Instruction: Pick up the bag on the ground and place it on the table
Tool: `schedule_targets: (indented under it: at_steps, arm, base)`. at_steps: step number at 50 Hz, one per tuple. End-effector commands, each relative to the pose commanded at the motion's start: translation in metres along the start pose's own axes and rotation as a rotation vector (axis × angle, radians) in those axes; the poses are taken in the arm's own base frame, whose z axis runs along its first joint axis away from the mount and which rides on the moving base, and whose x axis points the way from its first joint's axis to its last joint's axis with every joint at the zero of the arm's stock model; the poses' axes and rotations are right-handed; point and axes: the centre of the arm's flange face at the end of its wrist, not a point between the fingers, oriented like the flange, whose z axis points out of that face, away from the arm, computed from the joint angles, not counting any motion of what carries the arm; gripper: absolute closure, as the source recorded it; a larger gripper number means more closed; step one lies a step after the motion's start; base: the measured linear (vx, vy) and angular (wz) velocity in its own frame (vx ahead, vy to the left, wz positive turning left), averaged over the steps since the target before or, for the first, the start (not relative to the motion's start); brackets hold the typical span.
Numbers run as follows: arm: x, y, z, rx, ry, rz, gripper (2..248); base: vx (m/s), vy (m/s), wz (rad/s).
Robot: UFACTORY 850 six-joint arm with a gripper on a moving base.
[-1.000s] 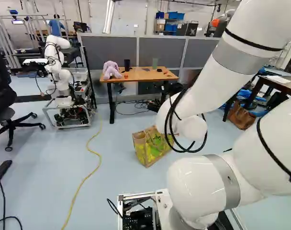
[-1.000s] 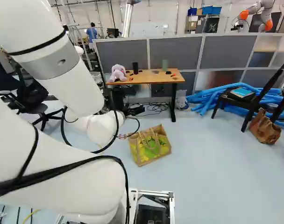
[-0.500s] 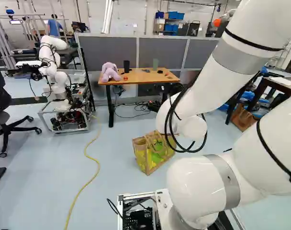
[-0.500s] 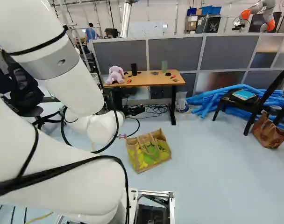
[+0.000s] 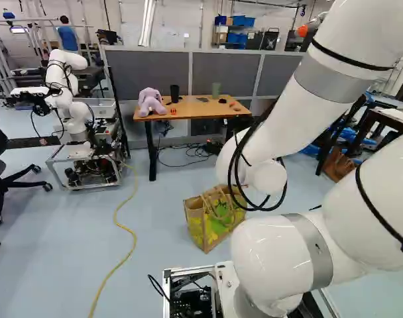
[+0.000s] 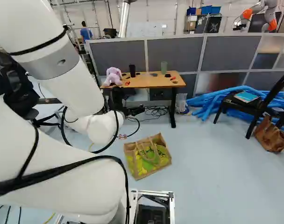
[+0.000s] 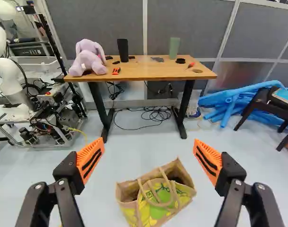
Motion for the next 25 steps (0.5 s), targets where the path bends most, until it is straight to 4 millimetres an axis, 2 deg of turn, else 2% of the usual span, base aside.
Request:
schedule_targets:
  at_steps: [25]
  arm:
    - [0.0, 0.0, 0.0, 0.0, 0.0, 0.0, 3]
  base:
    - [0.118, 0.001, -0.008]
